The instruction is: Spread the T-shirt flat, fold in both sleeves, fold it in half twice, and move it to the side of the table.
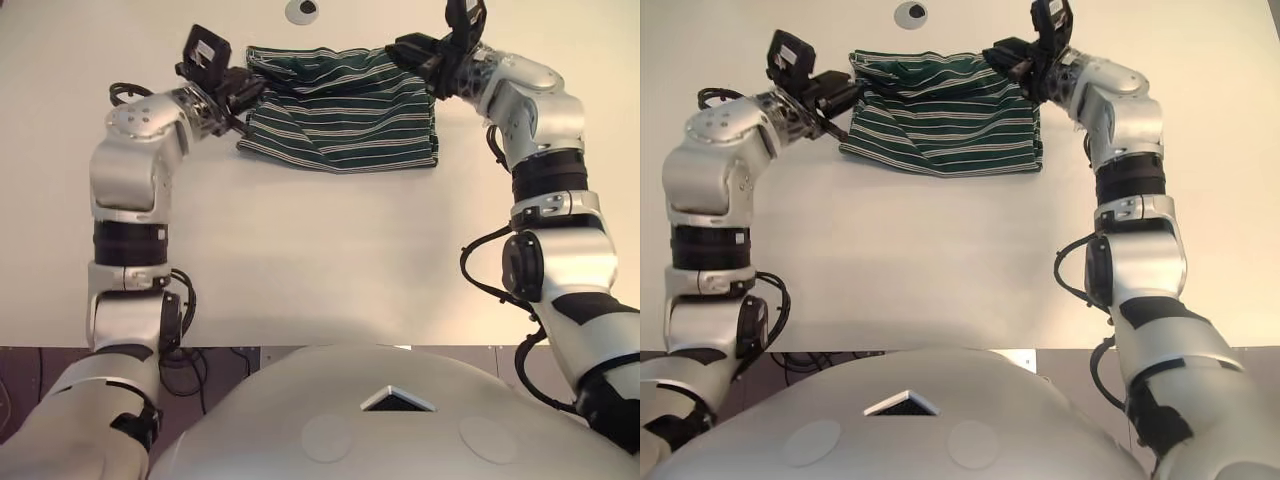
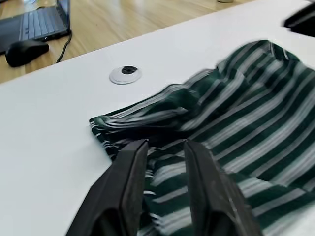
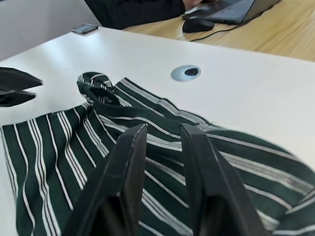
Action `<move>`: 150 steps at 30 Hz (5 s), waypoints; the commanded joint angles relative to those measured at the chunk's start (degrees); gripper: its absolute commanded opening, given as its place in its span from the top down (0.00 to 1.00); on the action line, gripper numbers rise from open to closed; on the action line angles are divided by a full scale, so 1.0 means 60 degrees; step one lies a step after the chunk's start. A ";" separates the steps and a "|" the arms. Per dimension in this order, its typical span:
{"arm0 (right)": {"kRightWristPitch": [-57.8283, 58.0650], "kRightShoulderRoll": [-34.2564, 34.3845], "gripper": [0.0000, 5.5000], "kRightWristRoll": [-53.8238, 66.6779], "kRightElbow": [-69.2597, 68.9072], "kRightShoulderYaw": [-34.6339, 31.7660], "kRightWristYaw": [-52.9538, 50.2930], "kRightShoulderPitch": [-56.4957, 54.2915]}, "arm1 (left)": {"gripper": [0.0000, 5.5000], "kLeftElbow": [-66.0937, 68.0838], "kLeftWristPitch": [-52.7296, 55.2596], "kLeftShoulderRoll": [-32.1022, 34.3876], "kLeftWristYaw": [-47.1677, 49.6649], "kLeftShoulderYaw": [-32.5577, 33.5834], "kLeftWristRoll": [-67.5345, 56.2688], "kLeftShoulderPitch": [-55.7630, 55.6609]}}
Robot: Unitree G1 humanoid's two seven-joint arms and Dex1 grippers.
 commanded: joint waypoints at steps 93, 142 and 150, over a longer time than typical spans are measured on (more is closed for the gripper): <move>0.1863 -0.0251 0.78 0.0864 -0.5552 0.0130 -0.2691 0.2442 | 0.77 0.4325 -0.3033 0.0024 0.1768 0.0735 -0.1082 -0.0581; 0.9332 0.1416 0.54 0.3752 -0.9466 -0.1476 -0.4516 0.5342 | 0.57 -0.4453 0.2672 0.1346 0.1606 0.4531 -0.6910 0.6367; 1.1193 0.2245 0.49 0.3832 -1.0053 -0.1912 -0.5216 0.6050 | 0.53 -0.4058 0.4710 0.0710 0.3289 0.5229 -0.8137 0.6768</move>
